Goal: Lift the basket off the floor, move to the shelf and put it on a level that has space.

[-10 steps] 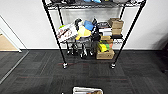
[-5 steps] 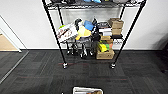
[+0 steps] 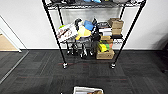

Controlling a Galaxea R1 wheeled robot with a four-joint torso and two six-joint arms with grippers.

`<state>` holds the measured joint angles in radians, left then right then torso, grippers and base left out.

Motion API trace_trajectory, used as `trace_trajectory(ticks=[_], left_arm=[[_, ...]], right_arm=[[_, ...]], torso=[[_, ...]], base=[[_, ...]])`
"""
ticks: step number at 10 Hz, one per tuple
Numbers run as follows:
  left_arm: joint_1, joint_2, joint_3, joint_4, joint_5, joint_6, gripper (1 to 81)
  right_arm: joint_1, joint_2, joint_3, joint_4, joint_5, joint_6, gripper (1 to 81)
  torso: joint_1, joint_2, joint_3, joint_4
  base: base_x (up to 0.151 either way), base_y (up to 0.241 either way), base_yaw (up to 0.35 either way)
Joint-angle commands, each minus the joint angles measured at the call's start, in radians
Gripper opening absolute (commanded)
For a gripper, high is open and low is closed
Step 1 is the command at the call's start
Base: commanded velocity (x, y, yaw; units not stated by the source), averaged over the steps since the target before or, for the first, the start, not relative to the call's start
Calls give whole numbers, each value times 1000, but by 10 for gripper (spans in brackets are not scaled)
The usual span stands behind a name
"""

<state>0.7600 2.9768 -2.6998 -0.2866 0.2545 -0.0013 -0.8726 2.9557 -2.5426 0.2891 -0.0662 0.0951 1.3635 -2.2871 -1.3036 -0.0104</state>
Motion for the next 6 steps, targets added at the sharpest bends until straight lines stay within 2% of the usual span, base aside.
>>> trace_trajectory(ticks=[1, 3, 6], left_arm=[[-103, -8, 35, -28, 63, -16, 10], [-100, -46, 72, -29, 87, -16, 10], [-75, -180, 279, -39, 92, -20, 10]], right_arm=[[85, -4, 10, 28, -37, 12, 10], [83, -10, 10, 30, -37, 12, 10], [63, -56, 76, 31, -37, 12, 10]], torso=[[0, 0, 0, 0], [0, 0, 0, 0], [0, 0, 0, 0]], base=[[0, 0, 0], [0, 0, 0], [0, 0, 0]])
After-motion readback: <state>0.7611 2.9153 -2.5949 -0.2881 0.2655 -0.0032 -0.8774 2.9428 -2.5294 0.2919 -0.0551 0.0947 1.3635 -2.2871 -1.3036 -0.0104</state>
